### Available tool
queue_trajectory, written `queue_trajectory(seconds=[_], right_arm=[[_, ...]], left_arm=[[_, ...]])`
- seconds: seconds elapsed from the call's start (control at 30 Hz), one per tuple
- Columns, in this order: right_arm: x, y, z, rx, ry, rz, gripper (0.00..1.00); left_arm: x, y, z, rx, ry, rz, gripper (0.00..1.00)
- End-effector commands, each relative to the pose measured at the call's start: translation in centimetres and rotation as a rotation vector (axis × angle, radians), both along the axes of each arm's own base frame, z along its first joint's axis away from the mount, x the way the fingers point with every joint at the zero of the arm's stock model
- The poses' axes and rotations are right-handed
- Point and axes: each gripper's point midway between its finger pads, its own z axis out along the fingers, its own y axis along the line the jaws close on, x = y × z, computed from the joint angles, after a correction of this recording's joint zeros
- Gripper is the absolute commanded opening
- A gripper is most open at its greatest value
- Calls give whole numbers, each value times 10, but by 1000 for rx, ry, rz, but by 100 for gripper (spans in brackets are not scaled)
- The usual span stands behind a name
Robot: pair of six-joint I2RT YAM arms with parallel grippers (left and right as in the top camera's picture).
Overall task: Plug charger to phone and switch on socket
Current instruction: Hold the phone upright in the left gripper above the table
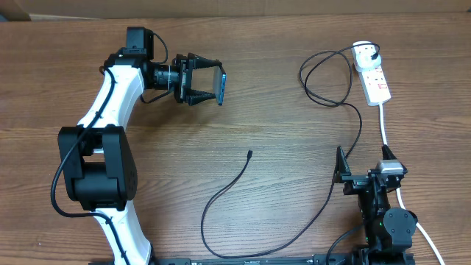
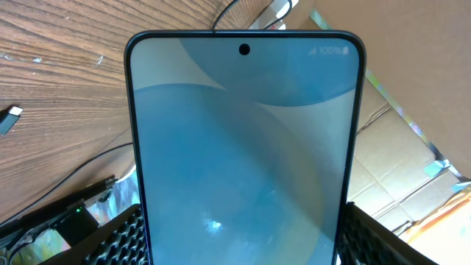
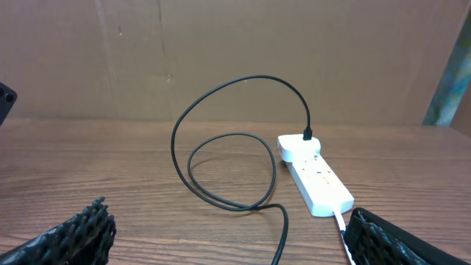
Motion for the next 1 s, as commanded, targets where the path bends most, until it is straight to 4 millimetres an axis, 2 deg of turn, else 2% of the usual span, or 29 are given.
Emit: queue_trajectory(seconds=[0.0,0.4,0.57,0.97], right_arm=[[0,-2,-1,-2,-7,-13,100],[0,-2,-1,-2,-7,-13,100],[0,-2,-1,-2,-7,-13,100],[0,-2,-1,-2,-7,-13,100]], left_arm=[[-2,-4,32,-42,-64,-19,66],[-3,-5,32,-44,-63,-23,66],[-8,-9,44,-118,-61,-54,66],[-11,-10,50,-152,-74,-73,66]])
